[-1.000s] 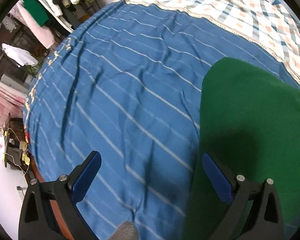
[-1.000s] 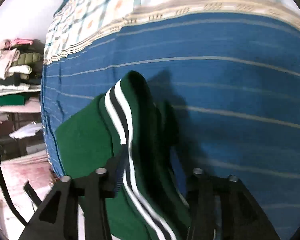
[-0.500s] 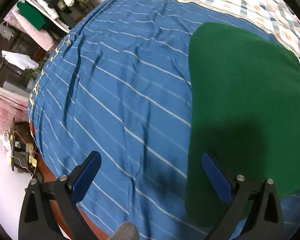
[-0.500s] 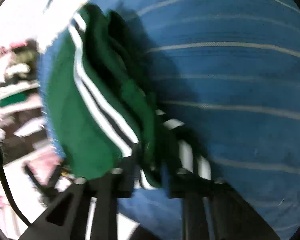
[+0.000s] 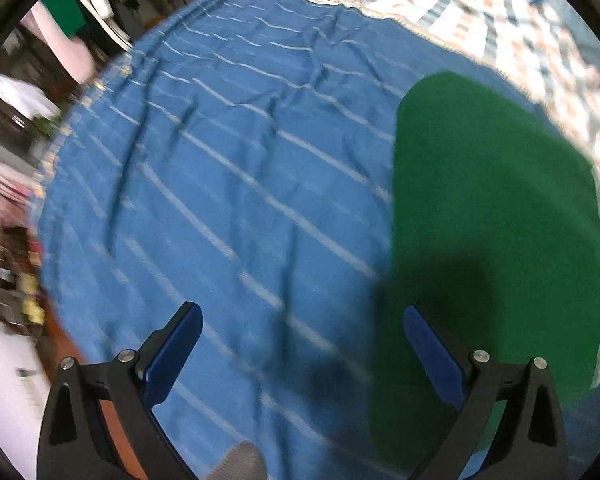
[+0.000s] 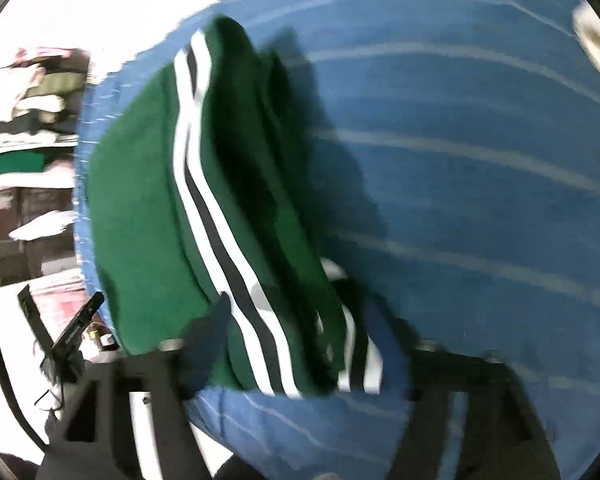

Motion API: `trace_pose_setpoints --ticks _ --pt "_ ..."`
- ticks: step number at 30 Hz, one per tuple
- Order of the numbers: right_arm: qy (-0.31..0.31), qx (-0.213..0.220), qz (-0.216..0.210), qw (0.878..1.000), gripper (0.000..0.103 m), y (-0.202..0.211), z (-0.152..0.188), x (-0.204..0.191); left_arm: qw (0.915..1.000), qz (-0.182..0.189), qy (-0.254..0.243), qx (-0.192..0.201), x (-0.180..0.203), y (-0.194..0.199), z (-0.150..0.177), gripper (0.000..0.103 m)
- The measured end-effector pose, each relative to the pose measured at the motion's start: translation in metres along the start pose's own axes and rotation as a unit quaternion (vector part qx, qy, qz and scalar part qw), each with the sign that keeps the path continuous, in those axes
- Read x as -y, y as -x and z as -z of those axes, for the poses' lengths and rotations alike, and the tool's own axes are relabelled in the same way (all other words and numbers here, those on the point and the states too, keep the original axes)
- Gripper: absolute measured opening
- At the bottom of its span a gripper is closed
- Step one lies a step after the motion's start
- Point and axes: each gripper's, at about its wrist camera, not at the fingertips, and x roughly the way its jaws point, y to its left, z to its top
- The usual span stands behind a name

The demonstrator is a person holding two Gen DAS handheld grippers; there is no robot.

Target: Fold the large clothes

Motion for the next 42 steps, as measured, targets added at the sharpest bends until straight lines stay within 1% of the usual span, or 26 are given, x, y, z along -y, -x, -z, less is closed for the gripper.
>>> trace_pose_setpoints --ticks 2,3,6,7,9,11,12,13,14,15,17,18,21,23,24,25,26,27,28,29,30,32,35,37,39,42 --pt "-0.001 -0.013 -0.045 0.999 0.076 -0.011 -0.011 0.010 0.9981 0.057 0.023 -0.007 -0.004 -0.008 -0.009 0.103" --pt "-0.002 -0.025 -0.073 0.997 0.080 -0.023 -0.021 0.015 0.9948 0.094 0.038 -0.009 -0.006 -0.014 -0.014 0.103" --pt "0.005 -0.068 -0.136 0.988 0.089 -0.056 -0.040 0.024 0.9837 0.167 0.054 -0.040 -0.003 -0.036 -0.027 0.103" --pt "0.008 -0.079 -0.147 0.986 0.092 -0.068 -0.043 0.019 0.9799 0.185 0.056 -0.050 -0.001 -0.042 -0.030 0.103" --pt "0.021 -0.102 -0.167 0.980 0.094 -0.076 -0.049 0.012 0.9755 0.202 0.062 -0.061 0.001 -0.047 -0.035 0.103" --pt "0.029 -0.112 -0.179 0.977 0.092 -0.086 -0.051 0.000 0.9732 0.214 0.057 -0.062 0.004 -0.050 -0.039 0.103" --pt "0.041 -0.108 -0.174 0.978 0.091 -0.093 -0.051 -0.013 0.9726 0.218 0.053 -0.062 0.005 -0.051 -0.041 0.103" --pt "0.044 -0.102 -0.169 0.979 0.087 -0.098 -0.049 -0.020 0.9717 0.223 0.046 -0.062 0.006 -0.052 -0.043 0.103" --pt "0.034 -0.095 -0.160 0.982 0.071 -0.103 -0.046 -0.025 0.9715 0.225 0.041 -0.061 0.005 -0.052 -0.044 0.103" --pt "0.021 -0.084 -0.162 0.983 0.063 -0.096 -0.034 -0.017 0.9709 0.229 0.036 -0.060 0.005 -0.053 -0.046 0.103" --pt "-0.010 -0.061 -0.167 0.984 0.054 -0.097 -0.021 -0.021 0.9687 0.239 0.025 -0.061 0.002 -0.054 -0.049 0.103" --pt "-0.041 -0.049 -0.178 0.982 0.051 -0.091 -0.008 -0.017 0.9679 0.243 0.020 -0.062 0.000 -0.054 -0.051 0.103" --pt "-0.134 -0.037 -0.208 0.968 0.048 -0.080 0.038 -0.009 0.9637 0.257 -0.008 -0.071 -0.003 -0.056 -0.055 0.103" --pt "-0.177 -0.031 -0.215 0.960 0.047 -0.080 0.067 -0.009 0.9583 0.272 -0.030 -0.084 -0.001 -0.059 -0.059 0.103" --pt "-0.195 -0.027 -0.208 0.958 0.047 -0.082 0.086 -0.009 0.9538 0.282 -0.046 -0.093 0.004 -0.063 -0.064 0.103" --pt "-0.195 -0.022 -0.194 0.961 0.049 -0.081 0.093 -0.008 0.9497 0.291 -0.062 -0.099 0.009 -0.065 -0.068 0.103" --pt "-0.197 -0.012 -0.181 0.964 0.054 -0.081 0.100 -0.008 0.9445 0.302 -0.078 -0.103 0.014 -0.070 -0.073 0.103" --pt "-0.204 0.001 -0.177 0.963 0.057 -0.080 0.105 -0.006 0.9412 0.308 -0.087 -0.108 0.018 -0.074 -0.077 0.103" --pt "-0.202 0.010 -0.175 0.964 0.058 -0.081 0.108 -0.006 0.9353 0.319 -0.101 -0.116 0.024 -0.080 -0.083 0.103" --pt "-0.193 0.014 -0.168 0.966 0.062 -0.078 0.108 -0.005 0.9261 0.335 -0.121 -0.126 0.034 -0.087 -0.089 0.103" --pt "-0.185 0.020 -0.151 0.971 0.069 -0.080 0.108 -0.006 0.9209 0.342 -0.135 -0.131 0.040 -0.090 -0.092 0.103" --pt "-0.183 0.020 -0.154 0.971 0.072 -0.085 0.108 -0.006 0.9069 0.360 -0.171 -0.136 0.058 -0.097 -0.098 0.102" --pt "-0.189 0.026 -0.174 0.966 0.074 -0.092 0.110 -0.001 0.9059 0.352 -0.205 -0.115 0.070 -0.096 -0.098 0.101" --pt "-0.184 0.040 -0.167 0.968 0.070 -0.090 0.114 -0.008 0.9047 0.356 -0.212 -0.099 0.070 -0.088 -0.099 0.095" --pt "-0.179 0.057 -0.166 0.968 0.055 -0.082 0.121 -0.019 0.9043 0.358 -0.215 -0.090 0.067 -0.078 -0.101 0.085" --pt "-0.178 0.077 -0.179 0.964 0.045 -0.069 0.129 -0.034 0.9036 0.363 -0.213 -0.081 0.068 -0.064 -0.110 0.083"
